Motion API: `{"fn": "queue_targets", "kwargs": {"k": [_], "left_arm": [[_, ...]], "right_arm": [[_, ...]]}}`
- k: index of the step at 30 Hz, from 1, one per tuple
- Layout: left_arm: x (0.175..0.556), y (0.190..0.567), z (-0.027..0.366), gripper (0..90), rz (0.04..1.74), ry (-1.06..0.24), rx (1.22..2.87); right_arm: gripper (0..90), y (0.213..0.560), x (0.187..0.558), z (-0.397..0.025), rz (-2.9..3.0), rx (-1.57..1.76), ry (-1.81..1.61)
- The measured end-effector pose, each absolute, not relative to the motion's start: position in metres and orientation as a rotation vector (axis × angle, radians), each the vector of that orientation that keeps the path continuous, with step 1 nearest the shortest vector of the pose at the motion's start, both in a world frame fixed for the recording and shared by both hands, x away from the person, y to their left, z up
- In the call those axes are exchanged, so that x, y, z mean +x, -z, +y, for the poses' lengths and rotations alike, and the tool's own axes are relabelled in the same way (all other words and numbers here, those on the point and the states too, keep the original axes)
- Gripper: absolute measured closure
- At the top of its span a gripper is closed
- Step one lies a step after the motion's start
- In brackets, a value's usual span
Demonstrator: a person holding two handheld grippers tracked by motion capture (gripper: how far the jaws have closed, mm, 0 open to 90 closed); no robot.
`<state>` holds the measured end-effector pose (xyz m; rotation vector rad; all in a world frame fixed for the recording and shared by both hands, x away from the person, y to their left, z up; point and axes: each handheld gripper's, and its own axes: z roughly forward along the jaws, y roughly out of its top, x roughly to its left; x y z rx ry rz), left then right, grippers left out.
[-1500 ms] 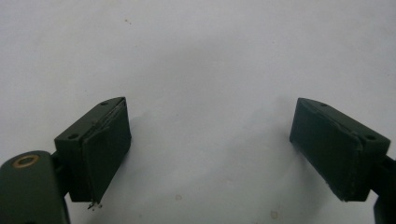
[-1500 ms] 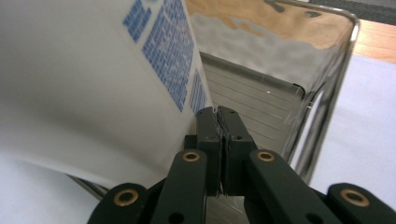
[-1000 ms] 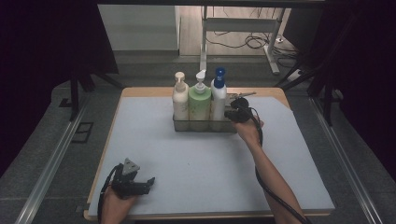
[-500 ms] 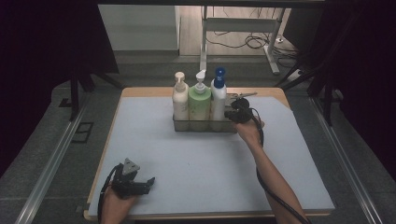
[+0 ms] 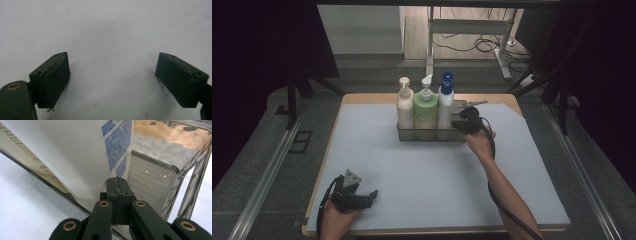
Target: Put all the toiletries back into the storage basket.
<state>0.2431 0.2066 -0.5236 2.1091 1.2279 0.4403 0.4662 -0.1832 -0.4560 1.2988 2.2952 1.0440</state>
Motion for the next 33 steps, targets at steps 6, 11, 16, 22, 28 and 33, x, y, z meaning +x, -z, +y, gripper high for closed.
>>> {"fn": "queue_targets", "kwargs": {"k": [6, 11, 16, 22, 28, 33], "left_arm": [[0.243, 0.524, 0.207, 12.3, 1.228, -0.440, 2.109], [0.243, 0.524, 0.207, 12.3, 1.228, -0.440, 2.109], [0.243, 0.524, 0.207, 12.3, 1.228, -0.440, 2.108], [0.243, 0.524, 0.207, 12.3, 1.226, -0.441, 2.109], [0.243, 0.524, 0.207, 12.3, 1.226, -0.442, 2.109], [0.243, 0.524, 0.207, 12.3, 1.227, -0.442, 2.109]], "right_arm": [[89.3, 0.456, 0.466, -0.184, 2.299, 1.297, -1.051], [78.7, 0.453, 0.464, -0.187, 2.299, 1.282, -1.030], [69.2, 0.447, 0.460, -0.192, 2.284, 1.271, -1.044], [53.4, 0.440, 0.455, -0.197, 2.278, 1.245, -1.059], [41.1, 0.436, 0.449, -0.201, 2.289, 1.209, -1.077], [35.6, 0.432, 0.444, -0.203, 2.291, 1.181, -1.107]]}}
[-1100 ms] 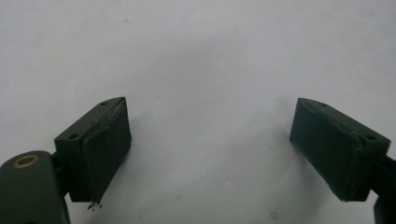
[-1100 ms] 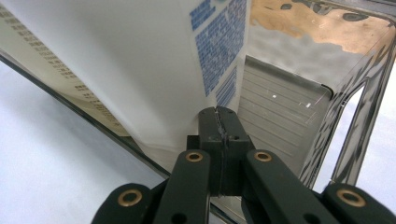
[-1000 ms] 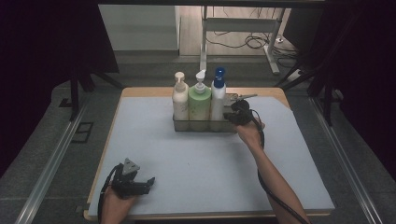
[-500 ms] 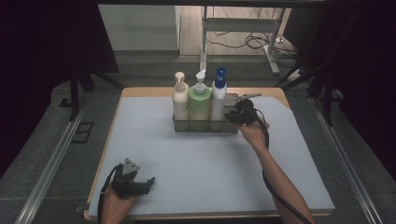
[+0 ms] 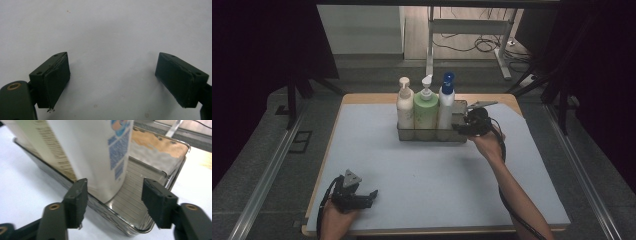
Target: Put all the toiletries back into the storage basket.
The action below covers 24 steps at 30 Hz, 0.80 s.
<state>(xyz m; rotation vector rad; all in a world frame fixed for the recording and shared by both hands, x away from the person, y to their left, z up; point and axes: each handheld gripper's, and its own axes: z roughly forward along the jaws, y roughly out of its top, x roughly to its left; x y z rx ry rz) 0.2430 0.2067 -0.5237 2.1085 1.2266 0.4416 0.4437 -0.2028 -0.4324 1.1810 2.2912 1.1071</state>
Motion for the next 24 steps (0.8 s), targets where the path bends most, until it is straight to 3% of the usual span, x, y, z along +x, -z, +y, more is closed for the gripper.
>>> {"fn": "queue_targets", "kwargs": {"k": [10, 16, 20, 24], "left_arm": [[0.243, 0.524, 0.207, 12.3, 1.227, -0.442, 2.108], [0.243, 0.524, 0.207, 12.3, 1.227, -0.442, 2.108], [0.243, 0.524, 0.207, 12.3, 1.227, -0.442, 2.109], [0.243, 0.524, 0.207, 12.3, 1.227, -0.442, 2.108]], "right_arm": [[13.5, 0.430, 0.427, -0.202, 2.327, 1.067, -1.100], [8.9, 0.432, 0.419, -0.204, 2.349, 1.011, -1.054], [0.0, 0.431, 0.411, -0.207, 2.340, 0.984, -1.066], [0.0, 0.429, 0.404, -0.211, 2.335, 0.986, -1.086]]}}
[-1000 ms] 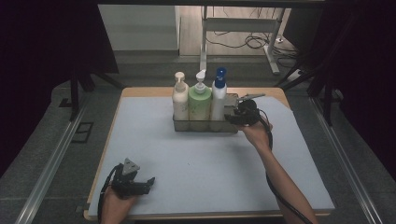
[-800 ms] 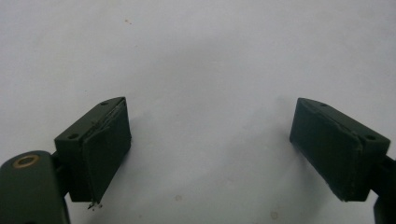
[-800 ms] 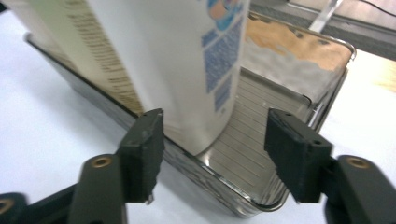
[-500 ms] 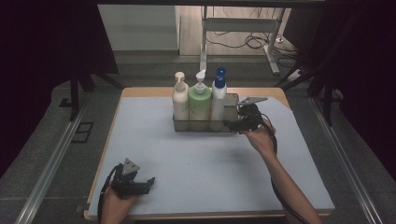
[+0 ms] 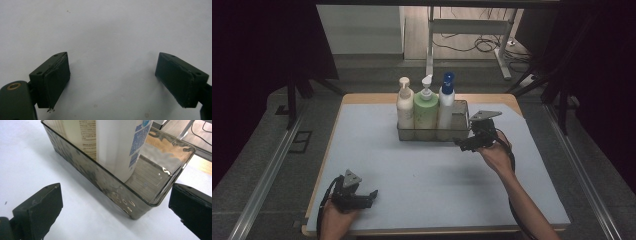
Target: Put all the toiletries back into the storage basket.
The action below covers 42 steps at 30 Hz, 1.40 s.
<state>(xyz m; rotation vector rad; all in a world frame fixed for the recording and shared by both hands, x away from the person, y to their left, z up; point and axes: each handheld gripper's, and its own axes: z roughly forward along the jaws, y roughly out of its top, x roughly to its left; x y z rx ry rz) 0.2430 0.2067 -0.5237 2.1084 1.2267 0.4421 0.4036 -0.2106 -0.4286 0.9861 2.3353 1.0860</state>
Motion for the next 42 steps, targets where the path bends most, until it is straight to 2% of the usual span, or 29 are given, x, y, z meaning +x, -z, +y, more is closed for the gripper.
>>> {"fn": "queue_targets", "kwargs": {"k": [42], "left_arm": [[0.243, 0.524, 0.207, 12.3, 1.226, -0.443, 2.108]], "right_arm": [[0.0, 0.429, 0.322, -0.277, 2.333, 0.991, -1.052]]}}
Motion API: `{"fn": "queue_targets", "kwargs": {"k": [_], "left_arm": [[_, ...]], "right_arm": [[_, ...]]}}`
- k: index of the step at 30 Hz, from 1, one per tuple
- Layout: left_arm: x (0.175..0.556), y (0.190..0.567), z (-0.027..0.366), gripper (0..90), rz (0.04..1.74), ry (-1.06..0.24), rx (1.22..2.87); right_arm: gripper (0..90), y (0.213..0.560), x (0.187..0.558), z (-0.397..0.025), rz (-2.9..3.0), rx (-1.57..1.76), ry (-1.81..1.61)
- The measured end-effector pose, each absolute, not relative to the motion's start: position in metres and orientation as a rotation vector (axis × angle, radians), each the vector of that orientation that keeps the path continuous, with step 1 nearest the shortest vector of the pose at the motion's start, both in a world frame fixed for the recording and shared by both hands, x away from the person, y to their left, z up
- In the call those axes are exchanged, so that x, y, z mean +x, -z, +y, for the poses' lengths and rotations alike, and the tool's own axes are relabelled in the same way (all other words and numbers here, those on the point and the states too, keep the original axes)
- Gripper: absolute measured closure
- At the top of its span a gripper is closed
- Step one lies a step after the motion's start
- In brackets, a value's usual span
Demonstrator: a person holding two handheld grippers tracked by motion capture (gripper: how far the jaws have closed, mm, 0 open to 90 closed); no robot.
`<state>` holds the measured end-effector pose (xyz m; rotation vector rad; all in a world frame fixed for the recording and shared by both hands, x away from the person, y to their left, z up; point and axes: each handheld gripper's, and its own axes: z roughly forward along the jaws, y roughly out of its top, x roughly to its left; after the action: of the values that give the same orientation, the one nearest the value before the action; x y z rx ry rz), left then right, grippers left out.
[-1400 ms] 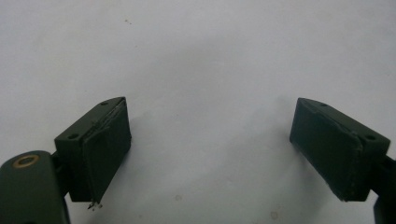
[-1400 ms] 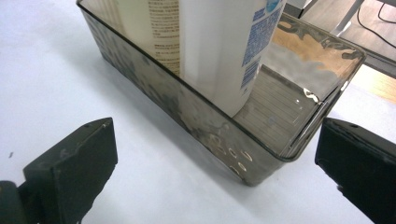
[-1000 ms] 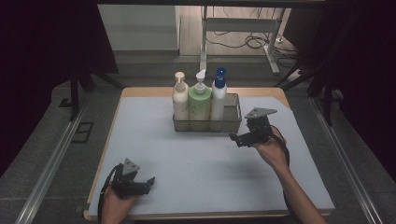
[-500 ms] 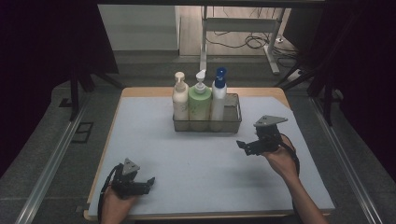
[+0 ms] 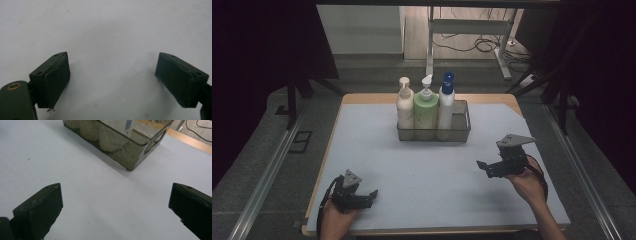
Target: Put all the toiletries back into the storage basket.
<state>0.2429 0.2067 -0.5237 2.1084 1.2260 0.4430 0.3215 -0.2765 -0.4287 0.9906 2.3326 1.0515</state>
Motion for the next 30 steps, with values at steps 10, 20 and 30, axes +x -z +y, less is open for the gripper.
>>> {"fn": "queue_targets", "kwargs": {"k": [10, 20, 30], "left_arm": [[0.243, 0.524, 0.207, 12.3, 1.226, -0.445, 2.109], [0.243, 0.524, 0.207, 12.3, 1.226, -0.446, 2.109], [0.243, 0.524, 0.207, 12.3, 1.226, -0.446, 2.109]], "right_arm": [[0.0, 0.453, 0.306, -0.288, 2.328, 1.031, -1.051], [0.0, 0.487, 0.298, -0.289, 2.345, 1.058, -1.046], [0.0, 0.515, 0.297, -0.288, 2.377, 1.090, -1.015]]}}
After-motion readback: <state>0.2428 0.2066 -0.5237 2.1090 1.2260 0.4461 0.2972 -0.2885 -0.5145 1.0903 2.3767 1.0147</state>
